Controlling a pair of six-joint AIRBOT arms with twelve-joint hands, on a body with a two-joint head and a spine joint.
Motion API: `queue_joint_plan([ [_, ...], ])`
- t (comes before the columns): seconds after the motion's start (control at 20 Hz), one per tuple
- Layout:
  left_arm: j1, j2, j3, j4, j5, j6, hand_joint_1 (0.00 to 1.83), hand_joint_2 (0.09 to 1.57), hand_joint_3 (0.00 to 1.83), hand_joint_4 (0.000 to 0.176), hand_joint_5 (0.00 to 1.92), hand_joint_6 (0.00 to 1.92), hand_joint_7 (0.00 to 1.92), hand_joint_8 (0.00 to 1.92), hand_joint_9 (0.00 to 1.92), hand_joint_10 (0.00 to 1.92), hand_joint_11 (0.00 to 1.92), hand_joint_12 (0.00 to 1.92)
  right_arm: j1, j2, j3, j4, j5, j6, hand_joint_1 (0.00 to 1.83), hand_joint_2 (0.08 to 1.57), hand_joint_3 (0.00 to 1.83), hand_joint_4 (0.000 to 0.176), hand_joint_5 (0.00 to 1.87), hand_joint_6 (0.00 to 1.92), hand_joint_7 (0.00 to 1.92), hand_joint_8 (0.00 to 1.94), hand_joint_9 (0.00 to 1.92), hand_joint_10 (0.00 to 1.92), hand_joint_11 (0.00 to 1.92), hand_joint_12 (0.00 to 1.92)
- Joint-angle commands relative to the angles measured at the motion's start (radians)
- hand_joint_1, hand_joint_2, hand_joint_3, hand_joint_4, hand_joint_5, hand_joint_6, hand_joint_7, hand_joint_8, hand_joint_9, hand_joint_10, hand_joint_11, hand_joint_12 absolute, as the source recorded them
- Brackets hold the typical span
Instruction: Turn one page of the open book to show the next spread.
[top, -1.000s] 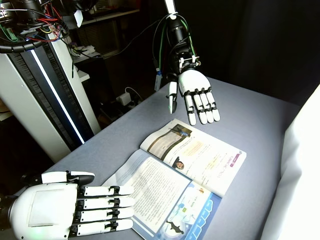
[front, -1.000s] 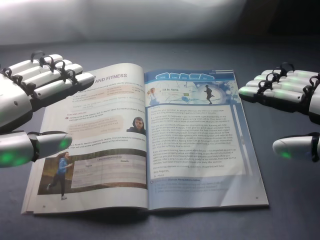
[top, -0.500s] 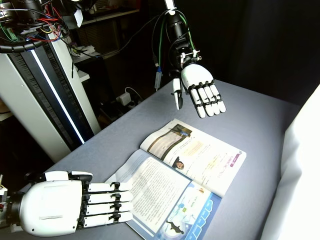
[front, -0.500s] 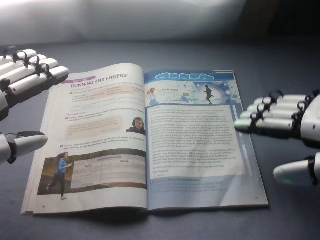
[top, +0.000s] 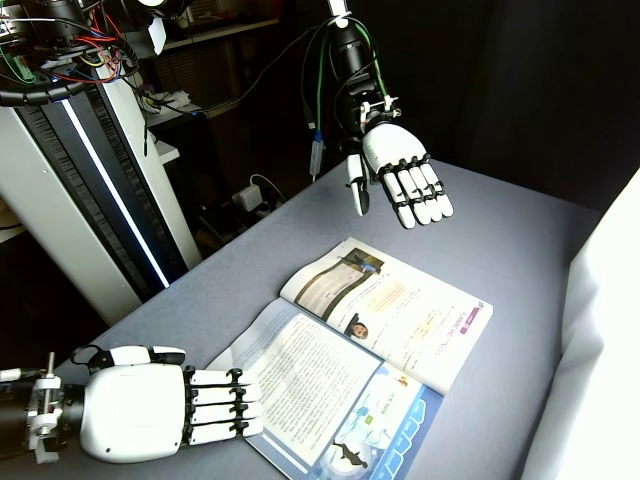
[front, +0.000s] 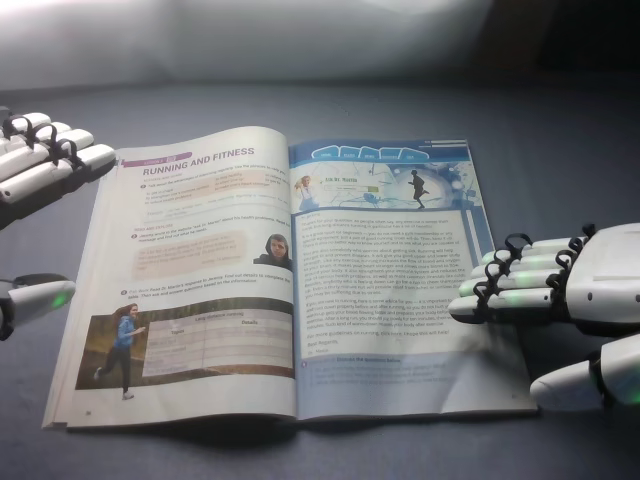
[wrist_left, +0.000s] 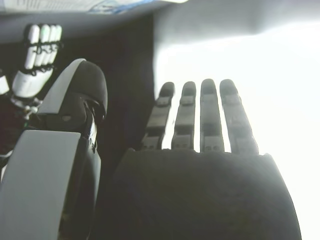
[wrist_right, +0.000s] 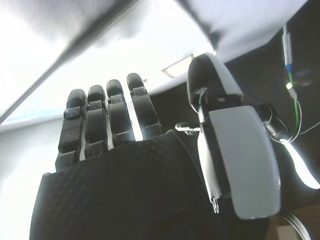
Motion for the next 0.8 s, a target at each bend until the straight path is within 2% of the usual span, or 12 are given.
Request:
queue_joint_plan([
  [0.0,-0.001,0.008,-0.002,-0.033,-0.138,-0.002,0.28,1.37,0.0,0.0,0.0,0.0,0.0,0.0,0.0,0.0,0.01,0.0,0.011,-0.002,0.004,0.005,0.038,0.02,0.0,1.31,0.0,0.0,0.06,0.01,0.0,0.0,0.0,0.0,0.0,0.0],
  [0.15,0.02,0.008,-0.005,-0.053,-0.163,-0.002,0.29,1.37,0.0,0.0,0.0,0.0,0.0,0.0,0.0,0.0,0.02,0.01,0.011,-0.026,0.018,-0.045,0.034,0.068,0.0,1.3,0.0,0.0,0.08,0.02,0.0,0.0,0.0,0.0,0.0,0.0],
  [0.25,0.035,0.01,-0.008,-0.065,-0.177,-0.002,0.29,1.37,0.0,0.0,0.0,0.0,0.0,0.0,0.0,0.0,0.01,0.01,0.011,-0.044,0.029,-0.072,0.034,0.094,0.0,1.29,0.0,0.0,0.01,0.0,0.0,0.0,0.0,0.0,0.0,0.0],
  [0.35,0.047,0.015,-0.012,-0.077,-0.19,0.001,0.29,1.38,0.0,0.007,0.0,0.0,0.0,0.0,0.0,0.0,0.0,0.01,0.011,-0.056,0.033,-0.079,0.034,0.095,0.0,1.29,0.0,0.0,0.0,0.0,0.0,0.0,0.0,0.0,0.0,0.0],
  [0.4,0.052,0.017,-0.015,-0.082,-0.196,0.002,0.32,1.38,0.0,0.001,0.0,0.0,0.0,0.0,0.0,0.0,0.0,0.0,0.012,-0.063,0.037,-0.08,0.035,0.095,0.0,1.29,0.0,0.0,0.03,0.01,0.0,0.0,0.0,0.0,0.0,0.0],
  [0.5,0.068,0.021,-0.02,-0.096,-0.212,0.006,0.32,1.38,0.0,0.001,0.0,0.0,0.0,0.0,0.0,0.0,0.0,0.0,0.023,-0.082,0.047,-0.085,0.038,0.095,0.0,1.29,0.0,0.0,0.03,0.01,0.0,0.0,0.0,0.0,0.0,0.0],
  [0.6,0.089,0.024,-0.025,-0.114,-0.234,0.008,0.25,1.39,0.01,0.014,0.0,0.0,0.0,0.0,0.0,0.0,0.0,0.0,0.034,-0.102,0.059,-0.086,0.047,0.095,0.0,1.29,0.0,0.0,0.0,0.0,0.0,0.0,0.0,0.0,0.0,0.0],
  [0.65,0.1,0.026,-0.028,-0.125,-0.245,0.01,0.25,1.39,0.01,0.011,0.0,0.0,0.0,0.0,0.0,0.0,0.0,0.0,0.039,-0.114,0.065,-0.086,0.053,0.095,0.0,1.29,0.0,0.0,0.0,0.0,0.0,0.0,0.0,0.0,0.0,0.0],
  [0.75,0.129,0.03,-0.036,-0.146,-0.266,0.012,0.26,1.39,0.0,0.024,0.0,0.0,0.0,0.0,0.0,0.0,0.0,0.0,0.055,-0.142,0.084,-0.086,0.067,0.094,0.0,1.29,0.0,0.0,0.01,0.0,0.0,0.0,0.0,0.0,0.0,0.0],
])
